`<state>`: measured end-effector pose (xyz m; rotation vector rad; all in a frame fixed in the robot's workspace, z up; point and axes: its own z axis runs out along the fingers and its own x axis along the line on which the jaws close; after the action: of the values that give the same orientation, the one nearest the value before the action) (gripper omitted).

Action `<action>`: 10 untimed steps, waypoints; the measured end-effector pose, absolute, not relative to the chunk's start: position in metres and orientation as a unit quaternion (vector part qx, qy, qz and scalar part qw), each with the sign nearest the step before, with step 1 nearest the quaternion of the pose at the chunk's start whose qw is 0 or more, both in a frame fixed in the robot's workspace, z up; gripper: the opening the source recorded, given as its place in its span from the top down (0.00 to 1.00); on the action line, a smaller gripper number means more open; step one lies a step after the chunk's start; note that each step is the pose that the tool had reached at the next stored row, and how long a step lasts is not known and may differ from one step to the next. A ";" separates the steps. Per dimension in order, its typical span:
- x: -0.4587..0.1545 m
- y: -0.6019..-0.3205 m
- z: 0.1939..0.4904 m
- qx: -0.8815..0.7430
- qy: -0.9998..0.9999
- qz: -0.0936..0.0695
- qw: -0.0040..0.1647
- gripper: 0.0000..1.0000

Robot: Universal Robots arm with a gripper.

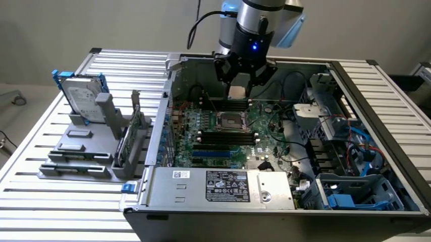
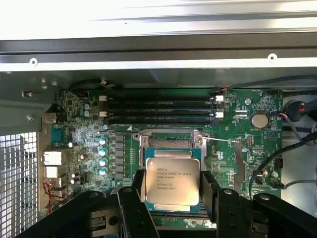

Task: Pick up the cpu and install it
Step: 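Pick up the cpu and move it towards the insertion slot, then place the cpu into insertion slot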

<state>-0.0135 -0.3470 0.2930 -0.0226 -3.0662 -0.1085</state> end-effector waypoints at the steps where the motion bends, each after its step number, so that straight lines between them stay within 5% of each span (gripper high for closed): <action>1: -0.013 -0.347 0.293 -0.007 -0.999 -0.035 0.037 0.46; 10: -0.013 -0.347 0.293 -0.007 -0.999 -0.035 0.037 0.46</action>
<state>-0.0135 -0.3470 0.2930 -0.0227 -3.0664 -0.1071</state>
